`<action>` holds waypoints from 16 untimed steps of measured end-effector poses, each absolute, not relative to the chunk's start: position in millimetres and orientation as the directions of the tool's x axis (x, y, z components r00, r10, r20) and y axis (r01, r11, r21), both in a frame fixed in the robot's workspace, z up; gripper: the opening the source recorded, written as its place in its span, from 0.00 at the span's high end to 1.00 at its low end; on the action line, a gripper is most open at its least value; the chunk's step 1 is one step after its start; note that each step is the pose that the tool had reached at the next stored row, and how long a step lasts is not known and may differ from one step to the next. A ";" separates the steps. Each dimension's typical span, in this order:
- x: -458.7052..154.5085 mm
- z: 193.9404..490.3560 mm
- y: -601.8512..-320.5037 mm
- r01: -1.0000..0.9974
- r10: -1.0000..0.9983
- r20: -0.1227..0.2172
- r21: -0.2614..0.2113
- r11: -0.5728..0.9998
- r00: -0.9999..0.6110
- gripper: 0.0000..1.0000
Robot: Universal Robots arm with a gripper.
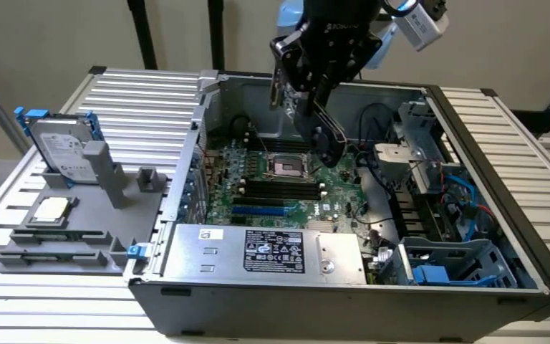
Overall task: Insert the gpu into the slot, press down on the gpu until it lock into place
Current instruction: 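Insert the gpu into the slot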
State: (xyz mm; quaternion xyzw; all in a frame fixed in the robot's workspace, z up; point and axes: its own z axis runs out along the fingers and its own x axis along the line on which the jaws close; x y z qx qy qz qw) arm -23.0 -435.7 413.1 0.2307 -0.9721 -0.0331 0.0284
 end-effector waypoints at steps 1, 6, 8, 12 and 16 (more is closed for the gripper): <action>-23.0 413.0 -435.7 -0.463 -0.467 0.040 0.077 0.883 -0.883 0.74; -23.0 412.6 -435.7 -0.541 -0.545 0.040 0.077 0.838 -0.838 0.74; -23.0 412.5 -435.7 -0.572 -0.575 0.040 0.077 0.817 -0.817 0.74; -23.0 412.1 -435.7 -0.629 -0.633 0.040 0.077 0.773 -0.773 0.74; -23.0 411.7 -435.7 -0.684 -0.688 0.039 0.076 0.725 -0.725 0.74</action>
